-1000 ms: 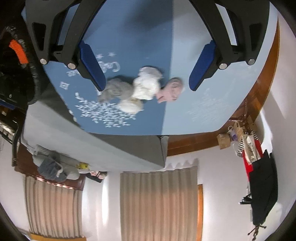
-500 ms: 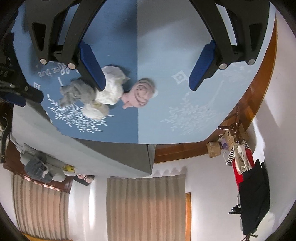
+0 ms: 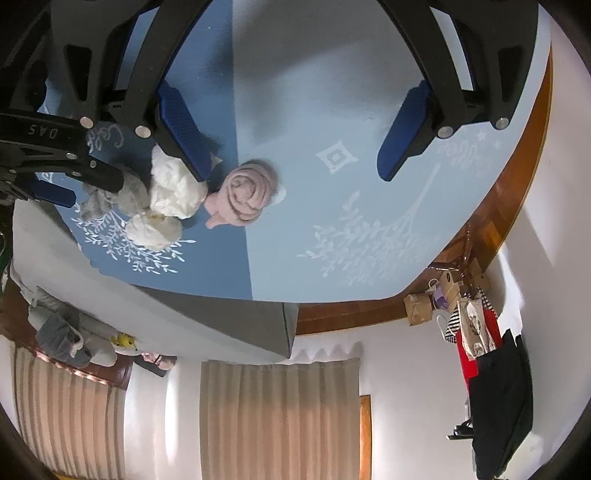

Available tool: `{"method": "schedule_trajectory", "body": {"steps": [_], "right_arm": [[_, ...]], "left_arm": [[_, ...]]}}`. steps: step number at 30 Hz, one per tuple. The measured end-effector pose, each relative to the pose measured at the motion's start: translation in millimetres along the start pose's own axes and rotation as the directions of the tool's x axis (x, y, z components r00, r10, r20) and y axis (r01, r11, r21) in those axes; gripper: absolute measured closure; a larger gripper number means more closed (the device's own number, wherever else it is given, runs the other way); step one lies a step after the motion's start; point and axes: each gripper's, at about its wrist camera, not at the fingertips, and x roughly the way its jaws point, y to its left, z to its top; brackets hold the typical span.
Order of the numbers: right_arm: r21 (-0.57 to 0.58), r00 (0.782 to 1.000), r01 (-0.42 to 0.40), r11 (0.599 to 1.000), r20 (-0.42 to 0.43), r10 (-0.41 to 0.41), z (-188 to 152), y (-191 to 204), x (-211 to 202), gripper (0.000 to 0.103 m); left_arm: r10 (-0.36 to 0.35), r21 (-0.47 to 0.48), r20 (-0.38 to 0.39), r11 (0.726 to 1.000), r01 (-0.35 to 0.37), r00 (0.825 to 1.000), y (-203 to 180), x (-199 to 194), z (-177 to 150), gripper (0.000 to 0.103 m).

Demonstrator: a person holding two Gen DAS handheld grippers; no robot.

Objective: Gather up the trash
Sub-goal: 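Move the right tool to the grey sock while the left tool approaches the pink sock, then close the right tool on the grey sock while the left tool grasps the pink sock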

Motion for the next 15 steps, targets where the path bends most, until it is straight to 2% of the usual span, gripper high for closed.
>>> {"method": "schedule_trajectory", "body": {"steps": [2, 5, 7, 10, 15], "right_arm": [[-0.013, 1.000, -0.004, 1.000, -0.010, 0.004, 0.8, 4.7, 4.8, 0.009], [-0.020, 0.999, -0.026, 0.999, -0.031, 0.025, 0.5, 8.3, 11.4, 0.022], [-0.022, 0.998, -0.049, 0.999, -0.048, 0.048, 0.0, 9.6, 14.6, 0.038], [-0.020, 0.994, -0.094, 0.995, -0.066, 0.093, -1.4, 10.6, 15.6, 0.055], [-0.029, 0.991, -0.120, 0.992, -0.059, 0.118, -3.4, 9.6, 8.9, 0.059]], "left_arm": [[0.002, -0.005, -0.004, 1.000, -0.002, 1.000, 2.8, 1.8, -1.4, 0.014], [0.000, -0.021, -0.012, 1.000, 0.000, 1.000, 6.8, 4.8, -2.1, 0.014], [-0.001, -0.025, -0.015, 1.000, 0.001, 1.000, 7.2, 5.5, -3.2, 0.014], [-0.005, -0.017, -0.022, 1.000, 0.005, 1.000, 5.1, 7.6, -3.9, 0.014], [-0.016, -0.005, -0.021, 1.000, 0.016, 1.000, 0.1, 9.8, -1.4, 0.014]]}}
